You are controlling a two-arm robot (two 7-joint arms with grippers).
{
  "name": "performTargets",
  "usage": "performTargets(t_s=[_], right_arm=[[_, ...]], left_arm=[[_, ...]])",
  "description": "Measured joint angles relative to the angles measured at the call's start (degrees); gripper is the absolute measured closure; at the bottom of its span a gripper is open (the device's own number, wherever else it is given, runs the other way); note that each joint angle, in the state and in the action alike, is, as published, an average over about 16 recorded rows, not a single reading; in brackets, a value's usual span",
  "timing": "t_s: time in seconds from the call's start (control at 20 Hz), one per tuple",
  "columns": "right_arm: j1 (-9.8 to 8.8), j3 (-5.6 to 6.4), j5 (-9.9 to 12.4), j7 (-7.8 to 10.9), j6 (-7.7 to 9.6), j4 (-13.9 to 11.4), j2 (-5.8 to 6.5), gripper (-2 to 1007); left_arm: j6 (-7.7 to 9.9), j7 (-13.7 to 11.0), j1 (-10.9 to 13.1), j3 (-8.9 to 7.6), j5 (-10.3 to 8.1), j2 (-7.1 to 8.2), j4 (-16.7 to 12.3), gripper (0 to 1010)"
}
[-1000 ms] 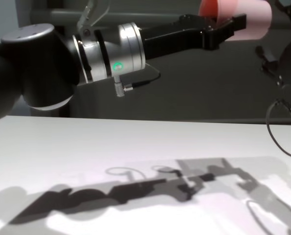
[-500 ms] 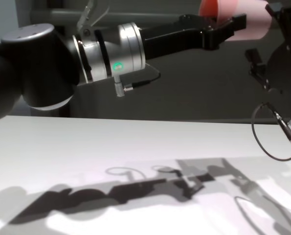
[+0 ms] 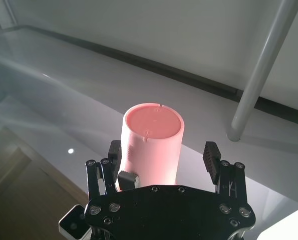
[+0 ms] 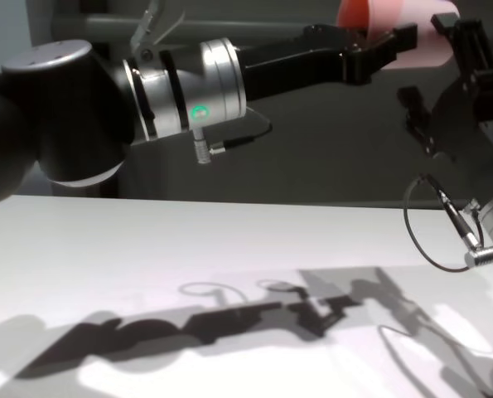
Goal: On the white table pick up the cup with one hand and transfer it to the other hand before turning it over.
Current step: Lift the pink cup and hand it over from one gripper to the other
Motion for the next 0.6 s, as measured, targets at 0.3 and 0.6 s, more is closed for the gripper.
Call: performTargets(t_s=[0.3,0.6], right_arm=[[1.13,-0.69,0.4,0.61,-1.15,0.8,-0.03,5],[2.25,-1.15,1.1,1.28,-1.9,1.5,0.14,5]], left_arm=[[0.0,0.0,0.0,0.0,0.0,0.0,0.0,962],[0.0,0.0,0.0,0.0,0.0,0.0,0.0,962]])
